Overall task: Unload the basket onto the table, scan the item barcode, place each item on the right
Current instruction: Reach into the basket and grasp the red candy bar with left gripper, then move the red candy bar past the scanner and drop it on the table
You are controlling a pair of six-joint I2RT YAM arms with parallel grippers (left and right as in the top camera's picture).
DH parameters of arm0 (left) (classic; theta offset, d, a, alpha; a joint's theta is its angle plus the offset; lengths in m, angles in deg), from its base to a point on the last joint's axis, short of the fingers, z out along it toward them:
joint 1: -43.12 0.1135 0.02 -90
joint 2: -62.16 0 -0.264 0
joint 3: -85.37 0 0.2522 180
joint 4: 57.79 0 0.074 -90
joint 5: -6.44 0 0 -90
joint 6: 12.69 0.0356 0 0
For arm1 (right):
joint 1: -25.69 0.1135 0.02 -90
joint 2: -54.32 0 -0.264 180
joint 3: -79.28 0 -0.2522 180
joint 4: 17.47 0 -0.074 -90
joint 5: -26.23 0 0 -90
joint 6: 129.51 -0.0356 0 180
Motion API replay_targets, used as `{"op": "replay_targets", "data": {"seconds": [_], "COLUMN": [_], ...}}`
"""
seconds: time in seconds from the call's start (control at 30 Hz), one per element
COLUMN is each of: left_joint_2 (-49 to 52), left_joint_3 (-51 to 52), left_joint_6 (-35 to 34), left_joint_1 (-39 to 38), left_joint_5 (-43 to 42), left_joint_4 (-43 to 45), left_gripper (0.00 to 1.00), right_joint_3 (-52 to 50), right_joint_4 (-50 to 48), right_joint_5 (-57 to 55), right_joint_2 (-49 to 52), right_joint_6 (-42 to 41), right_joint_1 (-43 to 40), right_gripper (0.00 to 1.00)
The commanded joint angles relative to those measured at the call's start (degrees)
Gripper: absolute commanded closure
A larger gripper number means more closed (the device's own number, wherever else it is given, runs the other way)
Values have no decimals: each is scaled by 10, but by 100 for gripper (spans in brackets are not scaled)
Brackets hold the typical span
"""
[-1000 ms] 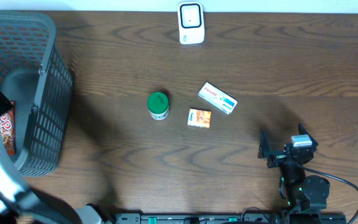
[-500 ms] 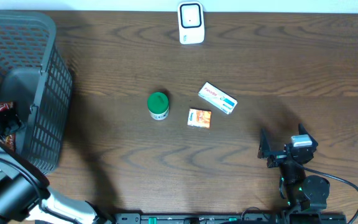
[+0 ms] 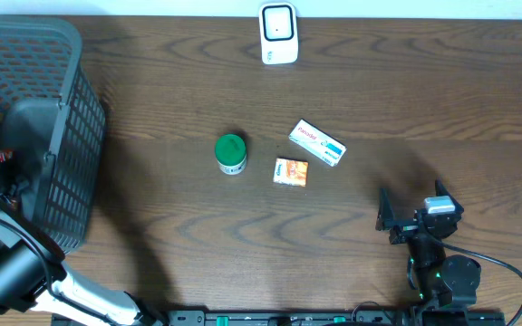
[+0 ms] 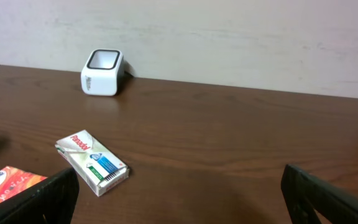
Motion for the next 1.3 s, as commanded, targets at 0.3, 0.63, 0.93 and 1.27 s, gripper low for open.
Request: {"op": "replay_targets", "data": {"seconds": [0.3, 0.63, 0.93, 1.27], "left_joint_2": [-275, -493, -450, -205], "left_joint_3": [-12, -9, 47, 50], "left_joint_6": [-203, -460, -364, -365], "left_joint_1": [-1, -82, -486, -716], "left_joint_5": [-407, -624, -655, -675], "left_joint_4": [32, 120, 0, 25], "left_gripper": [93, 93, 93, 93], "right_joint_3": [-1, -1, -1, -1], "right_joint_4": [2, 2, 2, 2], "right_joint_5": [-1, -1, -1, -1], "right_joint_2": [-2, -2, -2, -2], "right_joint_6": [7, 7, 7, 7], "right_joint_1": [5, 5, 5, 5], "right_gripper": [1, 1, 1, 1]}}
